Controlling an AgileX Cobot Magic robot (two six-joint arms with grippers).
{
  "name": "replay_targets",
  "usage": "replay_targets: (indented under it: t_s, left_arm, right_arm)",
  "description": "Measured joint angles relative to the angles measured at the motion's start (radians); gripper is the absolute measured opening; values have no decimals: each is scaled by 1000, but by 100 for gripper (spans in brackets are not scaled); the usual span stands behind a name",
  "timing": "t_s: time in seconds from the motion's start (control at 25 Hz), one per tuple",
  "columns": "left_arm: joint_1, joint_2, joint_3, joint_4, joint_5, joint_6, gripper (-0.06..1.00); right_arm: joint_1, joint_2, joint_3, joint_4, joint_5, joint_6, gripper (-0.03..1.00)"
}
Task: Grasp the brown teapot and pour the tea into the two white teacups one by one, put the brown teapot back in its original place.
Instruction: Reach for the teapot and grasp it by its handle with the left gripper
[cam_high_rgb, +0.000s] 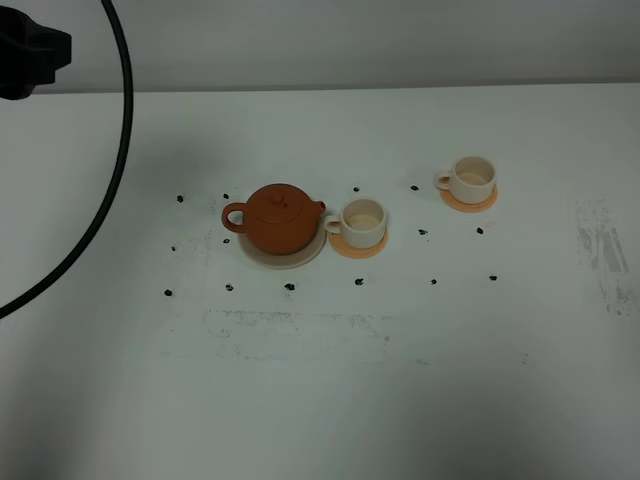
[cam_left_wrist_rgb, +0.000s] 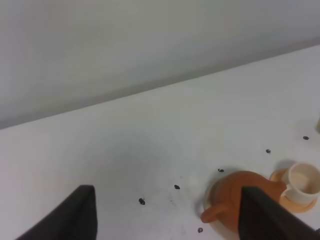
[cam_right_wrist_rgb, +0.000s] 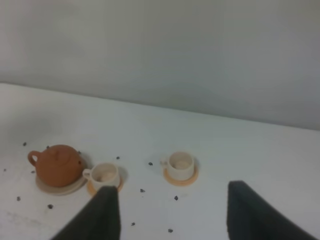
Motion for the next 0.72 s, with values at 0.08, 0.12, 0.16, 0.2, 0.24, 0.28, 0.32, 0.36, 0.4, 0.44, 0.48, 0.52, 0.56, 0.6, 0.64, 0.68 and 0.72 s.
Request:
replay_targets:
  t_s: [0.08,0.12,0.16,0.2,0.24,0.28,0.32,0.36,0.4,0.44,0.48,0.52,0.56,0.6,0.64,0.68,0.72]
  left_arm:
    - [0,0,2,0,8,0,61]
    - [0,0,4,2,9,0,61]
    - [0,0,4,3,9,0,61]
    - [0,0,4,3,10,0,61]
    - [0,0,4,4,10,0,61]
    - [0,0,4,4,11,0,61]
    - [0,0,4,4,14,0,61]
    - [0,0,4,4,17,0,61]
    - [0,0,4,4,19,0,61]
    - [0,0,4,4,21,0,61]
    - [0,0,4,5,21,0,61]
    - [0,0,4,6,21,0,61]
    - [0,0,4,6,21,0,61]
    - [0,0,4,6,22,0,61]
    - [0,0,4,6,27,0,61]
    - [0,0,4,7,32,0,61]
    - [0,0,4,7,40,0,61]
  right_arm:
    - [0,-57,30,-6,13,2,46]
    - [0,-95,56,-17,19,3,45]
    - [0,-120,76,-26,24,3,45]
    - [0,-148,101,-38,30,3,44]
    - [0,-176,129,-55,33,5,44]
    - [0,-198,154,-70,35,12,44]
    - [0,-224,184,-88,37,23,44]
    - [0,-248,216,-109,37,38,44]
    - [0,-271,252,-129,37,47,44]
    - [0,-289,289,-148,37,54,44]
    - [0,-309,320,-165,34,62,44]
    - [0,-328,358,-174,32,66,44]
    - [0,-346,397,-181,26,67,44]
    - [0,-360,430,-183,19,67,44]
    - [0,-375,466,-183,5,68,44]
    - [0,-388,498,-183,-7,69,44]
    - [0,-394,516,-184,-10,73,44]
